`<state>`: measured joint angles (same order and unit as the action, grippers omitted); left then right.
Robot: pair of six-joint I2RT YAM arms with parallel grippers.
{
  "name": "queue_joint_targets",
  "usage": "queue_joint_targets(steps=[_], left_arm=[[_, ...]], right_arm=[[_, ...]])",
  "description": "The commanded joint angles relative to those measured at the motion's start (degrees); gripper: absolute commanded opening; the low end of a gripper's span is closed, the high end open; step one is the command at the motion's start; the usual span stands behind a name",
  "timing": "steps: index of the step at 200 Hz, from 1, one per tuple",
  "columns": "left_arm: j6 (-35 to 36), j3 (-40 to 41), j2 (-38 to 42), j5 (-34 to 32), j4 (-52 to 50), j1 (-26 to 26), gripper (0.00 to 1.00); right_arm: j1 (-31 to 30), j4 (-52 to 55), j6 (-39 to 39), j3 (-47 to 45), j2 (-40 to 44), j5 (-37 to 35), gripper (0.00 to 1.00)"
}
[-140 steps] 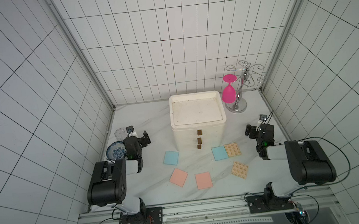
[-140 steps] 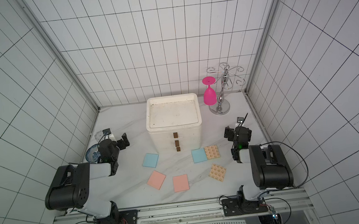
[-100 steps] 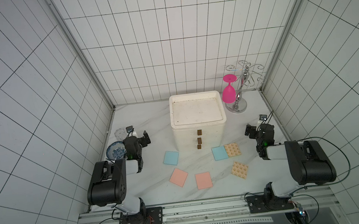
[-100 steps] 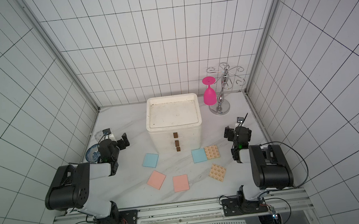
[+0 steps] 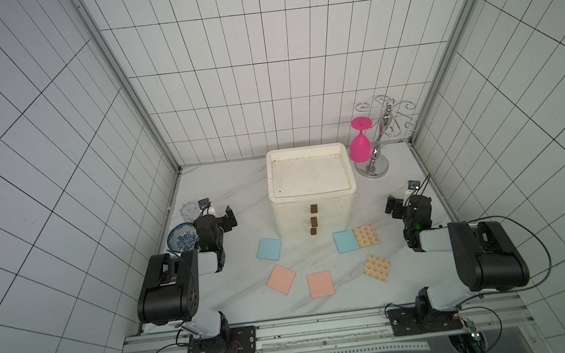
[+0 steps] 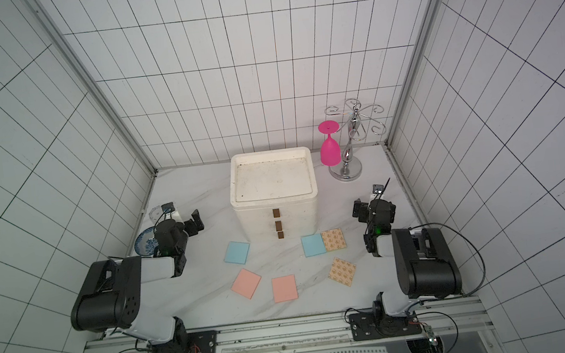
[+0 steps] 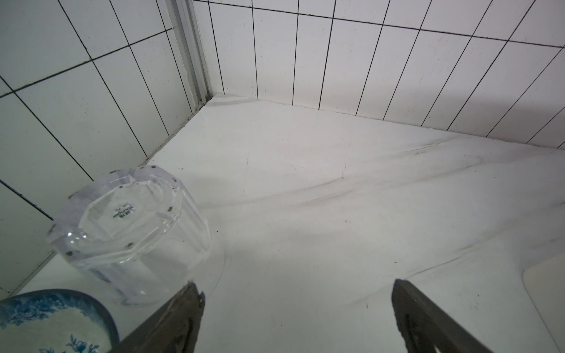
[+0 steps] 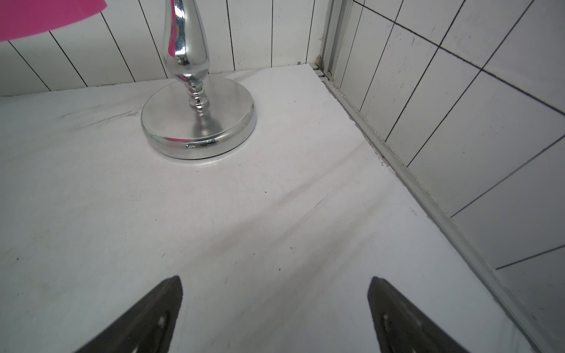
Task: Please put the sticky notes in the drawer by color
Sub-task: Move the storage box to the center of the board.
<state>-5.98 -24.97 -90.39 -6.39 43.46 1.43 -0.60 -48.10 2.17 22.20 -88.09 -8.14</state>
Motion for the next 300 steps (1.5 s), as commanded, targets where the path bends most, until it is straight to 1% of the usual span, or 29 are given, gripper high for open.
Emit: queue_joint_targets(steps=[1, 166, 188, 201, 215, 232, 251, 261, 268, 277, 290, 300], left_arm=[[0.5, -1.0, 0.9, -0.2, 0.1, -0.2, 0.99], [0.4, -1.1, 0.9, -0.3, 0.1, -0.2, 0.99], [0.7, -0.9, 1.3, 0.3, 0.6, -0.2, 0.99], [2.1, -1.0, 2.6, 1.8, 0.9, -0.5, 0.99], [2.2, -2.5, 5.1, 0.5, -3.9, -0.9, 0.99], [1.1, -5.7, 8.6, 0.4, -14.5, -1.0, 0.99], [-4.3, -8.3, 12.6, -1.4, -23.4, -0.9, 0.99], [-6.7, -9.8, 15.0, -0.4, -28.2, -0.8, 0.99], [-9.2, -10.8, 16.5, 0.5, -31.4, -0.7, 0.99], [-12.6, -12.2, 18.8, 2.7, -35.8, -0.1, 0.99], [-16.9, -14.2, 20.9, 11.5, -40.7, 1.5, 0.99], [-20.5, -14.6, 21.6, 18.2, -41.0, 2.8, 0.99]], right_arm=[[0.6, 0.2, 0.4, 1.9, -0.1, 0.3, 0.99], [0.5, -0.3, 0.3, 1.5, 0.0, 0.1, 0.99], [0.5, -1.0, 1.2, 0.1, 2.6, -2.0, 1.00], [0.5, 1.7, 1.3, 0.2, 5.3, -2.5, 1.00], [0.5, 6.9, 1.6, 1.5, 8.0, -2.3, 1.00], [0.5, 13.8, 2.8, 3.2, 11.5, -1.6, 1.00], [0.4, 20.4, 5.0, 4.6, 15.2, 1.2, 0.99], [0.3, 23.2, 5.7, 5.3, 17.1, 2.9, 0.95], [-0.5, 27.0, 5.7, 6.4, 18.9, 2.7, 0.94], [-1.0, 31.7, 6.6, 7.9, 21.0, 4.1, 0.93], [-1.9, 36.0, 8.4, 9.3, 23.9, 7.0, 0.91], [-3.0, 40.5, 9.8, 11.2, 25.4, 8.7, 0.89]])
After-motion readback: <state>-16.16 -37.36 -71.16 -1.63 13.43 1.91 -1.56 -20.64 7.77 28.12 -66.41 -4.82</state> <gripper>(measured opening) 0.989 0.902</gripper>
